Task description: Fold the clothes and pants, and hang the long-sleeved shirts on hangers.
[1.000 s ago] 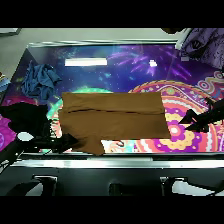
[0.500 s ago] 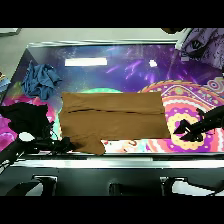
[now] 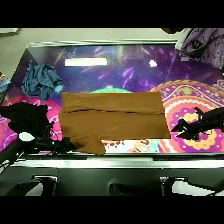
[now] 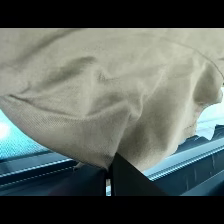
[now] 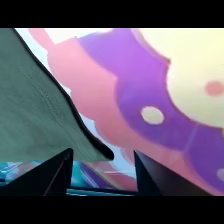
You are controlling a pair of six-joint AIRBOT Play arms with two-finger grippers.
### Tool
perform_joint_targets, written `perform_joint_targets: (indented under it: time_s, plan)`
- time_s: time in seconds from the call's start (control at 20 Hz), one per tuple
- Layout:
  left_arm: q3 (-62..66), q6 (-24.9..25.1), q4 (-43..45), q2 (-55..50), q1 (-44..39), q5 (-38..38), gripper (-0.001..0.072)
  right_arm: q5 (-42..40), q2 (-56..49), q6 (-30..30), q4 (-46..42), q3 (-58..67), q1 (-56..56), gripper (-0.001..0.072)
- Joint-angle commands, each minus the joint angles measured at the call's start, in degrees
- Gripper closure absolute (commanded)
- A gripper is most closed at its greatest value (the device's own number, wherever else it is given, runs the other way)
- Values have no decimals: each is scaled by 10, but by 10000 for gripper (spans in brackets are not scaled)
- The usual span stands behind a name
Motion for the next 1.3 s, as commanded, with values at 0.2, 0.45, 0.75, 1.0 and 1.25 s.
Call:
perform_joint_targets:
  time_s: [0.2,0.45,0.75,1.0,1.25]
  plan:
    - [1,-2,0,0,1,0,691,12,-2,-26,72,-63,0,287]
    - [2,-2,0,0,1,0,692,55,-1,-37,95,-99,0,564]
    - [73,-29,70,26,75,-52,694,42,67,-12,96,-99,0,684]
    - [89,-75,116,138,104,-173,694,-60,190,15,60,-99,0,686]
    - [91,-155,129,256,104,-224,694,-76,306,63,45,-99,5,688]
